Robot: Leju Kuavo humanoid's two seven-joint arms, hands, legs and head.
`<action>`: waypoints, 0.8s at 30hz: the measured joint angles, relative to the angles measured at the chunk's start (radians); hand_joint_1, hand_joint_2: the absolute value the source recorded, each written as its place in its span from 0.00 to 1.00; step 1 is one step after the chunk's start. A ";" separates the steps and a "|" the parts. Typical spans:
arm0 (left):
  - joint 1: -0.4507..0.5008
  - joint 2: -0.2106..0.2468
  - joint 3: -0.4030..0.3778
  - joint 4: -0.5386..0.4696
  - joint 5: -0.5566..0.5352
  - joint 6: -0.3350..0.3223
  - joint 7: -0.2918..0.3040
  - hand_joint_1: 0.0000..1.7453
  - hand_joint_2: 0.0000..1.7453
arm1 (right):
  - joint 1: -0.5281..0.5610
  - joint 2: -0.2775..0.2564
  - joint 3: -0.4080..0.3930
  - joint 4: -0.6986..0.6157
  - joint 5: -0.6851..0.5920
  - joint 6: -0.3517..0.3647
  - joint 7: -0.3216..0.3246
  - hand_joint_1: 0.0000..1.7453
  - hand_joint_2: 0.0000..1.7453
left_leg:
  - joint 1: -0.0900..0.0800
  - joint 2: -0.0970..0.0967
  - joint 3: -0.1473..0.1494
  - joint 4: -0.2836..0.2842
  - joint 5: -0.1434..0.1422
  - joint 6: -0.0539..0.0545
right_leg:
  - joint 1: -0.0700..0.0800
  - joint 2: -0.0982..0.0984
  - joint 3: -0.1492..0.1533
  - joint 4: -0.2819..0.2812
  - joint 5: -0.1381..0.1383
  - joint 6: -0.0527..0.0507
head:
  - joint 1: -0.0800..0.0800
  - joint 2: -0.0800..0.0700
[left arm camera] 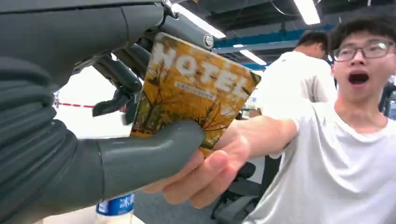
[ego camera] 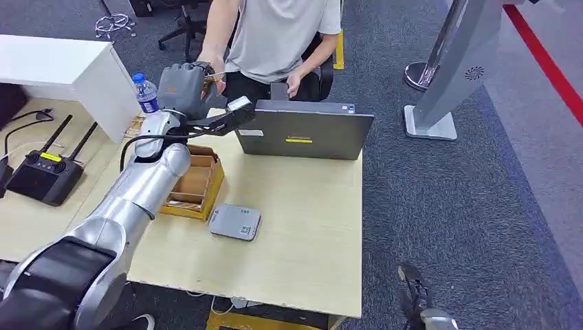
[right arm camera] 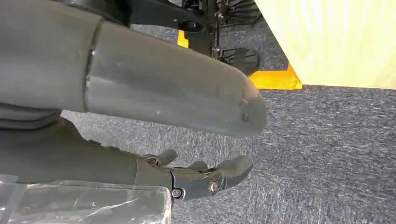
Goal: Pass the card to the sensor for recognition and then transmit it.
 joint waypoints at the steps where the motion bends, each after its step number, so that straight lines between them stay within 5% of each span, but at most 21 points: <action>1: -0.003 -0.002 0.000 0.007 0.000 -0.003 -0.002 0.00 1.00 | -0.001 0.000 0.000 0.000 0.002 0.000 0.000 0.00 0.00 | 0.000 0.000 0.000 0.000 0.000 0.000 | 0.000 0.000 0.000 0.000 0.000 0.000 | 0.000 0.000; 20: -0.018 -0.008 0.008 0.057 0.048 -0.009 -0.061 0.00 1.00 | -0.005 0.002 0.002 0.000 0.006 0.002 0.002 0.00 0.00 | 0.000 0.000 0.000 0.000 0.000 0.000 | 0.000 0.000 0.000 0.000 0.000 0.000 | 0.000 0.000; 24: 0.003 0.022 0.011 0.051 0.044 -0.020 -0.126 0.00 1.00 | -0.001 -0.002 0.002 0.000 -0.010 0.002 -0.010 0.00 0.00 | 0.000 0.001 0.000 0.000 0.000 0.000 | 0.000 0.002 0.000 0.000 0.000 0.000 | 0.000 0.000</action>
